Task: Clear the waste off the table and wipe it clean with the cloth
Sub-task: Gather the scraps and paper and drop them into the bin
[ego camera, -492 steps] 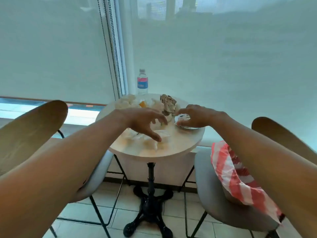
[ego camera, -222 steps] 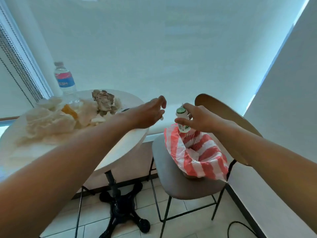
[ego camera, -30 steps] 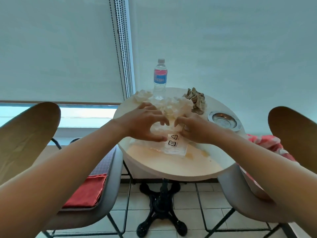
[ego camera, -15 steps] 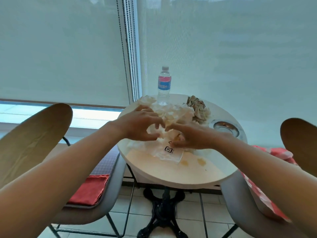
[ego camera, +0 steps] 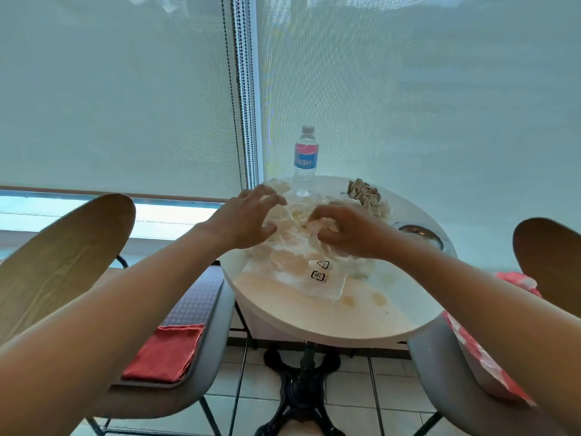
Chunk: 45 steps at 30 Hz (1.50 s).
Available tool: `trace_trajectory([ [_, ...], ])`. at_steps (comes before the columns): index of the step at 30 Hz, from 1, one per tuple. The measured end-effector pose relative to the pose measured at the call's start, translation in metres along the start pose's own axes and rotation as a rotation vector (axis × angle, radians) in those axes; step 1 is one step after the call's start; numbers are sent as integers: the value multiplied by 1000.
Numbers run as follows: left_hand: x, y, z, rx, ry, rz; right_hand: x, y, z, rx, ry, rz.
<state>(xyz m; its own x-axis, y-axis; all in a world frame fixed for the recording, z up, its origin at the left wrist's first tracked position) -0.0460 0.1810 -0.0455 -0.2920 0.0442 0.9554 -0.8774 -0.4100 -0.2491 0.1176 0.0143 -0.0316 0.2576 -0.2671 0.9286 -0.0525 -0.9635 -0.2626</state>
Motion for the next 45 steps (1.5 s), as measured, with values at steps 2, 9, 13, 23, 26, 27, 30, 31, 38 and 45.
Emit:
trace_trajectory([
  [2, -3, 0, -3, -4, 7, -35, -6, -6, -12, -2, -22, -56],
  [9, -15, 0, -20, -24, 72, -161, -40, -3, -37, 92, 107, -301],
  [13, -21, -2, -27, -1, 106, -212, -49, -4, -35, 91, 152, -246],
  [23, -15, -4, -28, -47, 215, -94, -38, -9, -31, 52, 37, -8],
  [26, -12, -5, -30, -29, 215, -69, -28, -9, -29, 27, 29, 22],
  [27, -10, -6, -30, -32, 215, -58, -25, -10, -28, 27, 31, 32],
  [30, -3, -7, -29, -47, 209, 0, -19, -12, -29, 24, 41, 73],
  [31, 1, -8, -28, -50, 208, 21, -16, -13, -29, 18, 43, 89],
  [38, 14, -6, -28, -186, 206, -33, -1, -19, -23, -103, 51, 84],
  [45, 5, -5, -31, -176, 156, 65, -14, -13, -19, -93, 85, 40],
])
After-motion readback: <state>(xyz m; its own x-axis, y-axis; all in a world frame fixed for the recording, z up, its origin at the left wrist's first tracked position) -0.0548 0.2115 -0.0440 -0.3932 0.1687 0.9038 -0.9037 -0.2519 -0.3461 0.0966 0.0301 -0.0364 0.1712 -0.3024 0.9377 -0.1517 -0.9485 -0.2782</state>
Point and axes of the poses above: each hand's wrist, its own y-axis away from the middle knuckle, its own x-axis out of the back of the hand, z = x × y, the point moved 2 cm from there along -y, towards the middle knuckle, and after that the axes turned 6 degrees about y, right-handed, at the moved point
